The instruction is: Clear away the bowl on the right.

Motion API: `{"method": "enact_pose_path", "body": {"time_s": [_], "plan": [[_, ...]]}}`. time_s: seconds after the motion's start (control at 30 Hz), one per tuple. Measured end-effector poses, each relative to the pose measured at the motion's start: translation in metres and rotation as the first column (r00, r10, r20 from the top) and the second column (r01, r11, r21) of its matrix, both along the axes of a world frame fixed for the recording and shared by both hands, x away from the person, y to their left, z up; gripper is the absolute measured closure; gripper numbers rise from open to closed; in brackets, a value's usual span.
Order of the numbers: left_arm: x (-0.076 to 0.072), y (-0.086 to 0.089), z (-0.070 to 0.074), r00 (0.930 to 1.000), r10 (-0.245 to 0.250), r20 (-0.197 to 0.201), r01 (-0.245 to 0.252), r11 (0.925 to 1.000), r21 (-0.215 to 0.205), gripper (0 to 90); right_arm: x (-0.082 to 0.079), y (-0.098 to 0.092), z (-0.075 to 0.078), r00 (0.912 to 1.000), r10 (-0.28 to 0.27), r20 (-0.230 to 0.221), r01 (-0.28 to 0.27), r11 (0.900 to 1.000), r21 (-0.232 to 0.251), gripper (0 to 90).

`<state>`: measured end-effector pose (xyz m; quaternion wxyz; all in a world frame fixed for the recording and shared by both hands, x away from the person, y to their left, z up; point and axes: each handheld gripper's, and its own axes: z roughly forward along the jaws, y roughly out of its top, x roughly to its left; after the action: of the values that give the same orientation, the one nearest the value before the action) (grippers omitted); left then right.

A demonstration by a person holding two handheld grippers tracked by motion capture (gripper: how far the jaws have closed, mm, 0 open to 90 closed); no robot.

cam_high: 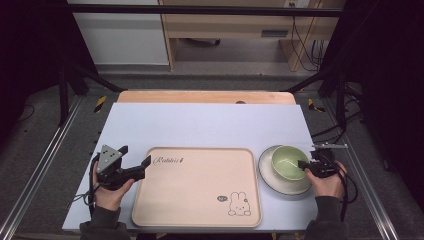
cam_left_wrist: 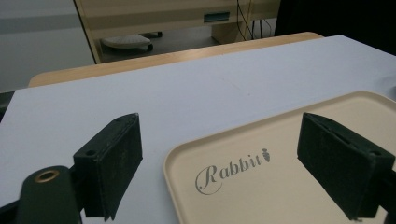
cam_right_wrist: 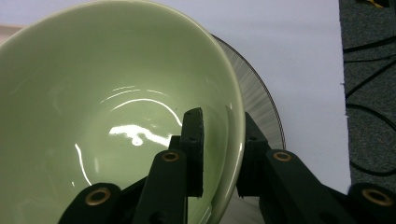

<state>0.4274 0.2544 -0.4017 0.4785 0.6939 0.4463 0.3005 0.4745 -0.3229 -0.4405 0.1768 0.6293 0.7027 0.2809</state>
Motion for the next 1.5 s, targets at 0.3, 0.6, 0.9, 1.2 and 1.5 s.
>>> {"method": "enact_pose_path", "body": {"time_s": [0.3, 0.6, 0.9, 1.2, 1.5], "plan": [[0.0003, -0.0004, -0.0006, 1.0, 0.0, -0.003, 0.0, 1.0, 0.006, 13.6, 0.0045, 0.0008, -0.0017, 0.9998, -0.003, -0.021, 0.003, 1.0, 0.008, 80.5], [0.0004, -0.0008, -0.0008, 1.0, -0.001, -0.004, 0.001, 1.0, 0.007, 13.7, 0.0062, -0.0009, -0.0015, 0.9992, -0.011, -0.038, 0.013, 0.999, 0.036, 81.7], [0.0004, -0.0023, -0.0011, 1.0, -0.003, -0.004, 0.003, 0.9999, 0.011, 13.8, 0.0068, -0.0037, -0.0014, 0.9987, -0.017, -0.048, 0.02, 0.998, 0.067, 83.0], [0.0002, -0.0011, -0.0011, 1.0, 0.0, -0.006, 0.0, 1.0, 0.007, 14.0, 0.0068, -0.0025, -0.0004, 0.9984, -0.029, -0.049, 0.032, 0.997, 0.072, 83.3], [0.0003, -0.0011, -0.001, 1.0, 0.0, -0.007, 0.0, 1.0, 0.005, 14.0, 0.0042, 0.0011, 0.0052, 0.9997, -0.02, -0.017, 0.021, 0.998, 0.065, 83.8]]}}
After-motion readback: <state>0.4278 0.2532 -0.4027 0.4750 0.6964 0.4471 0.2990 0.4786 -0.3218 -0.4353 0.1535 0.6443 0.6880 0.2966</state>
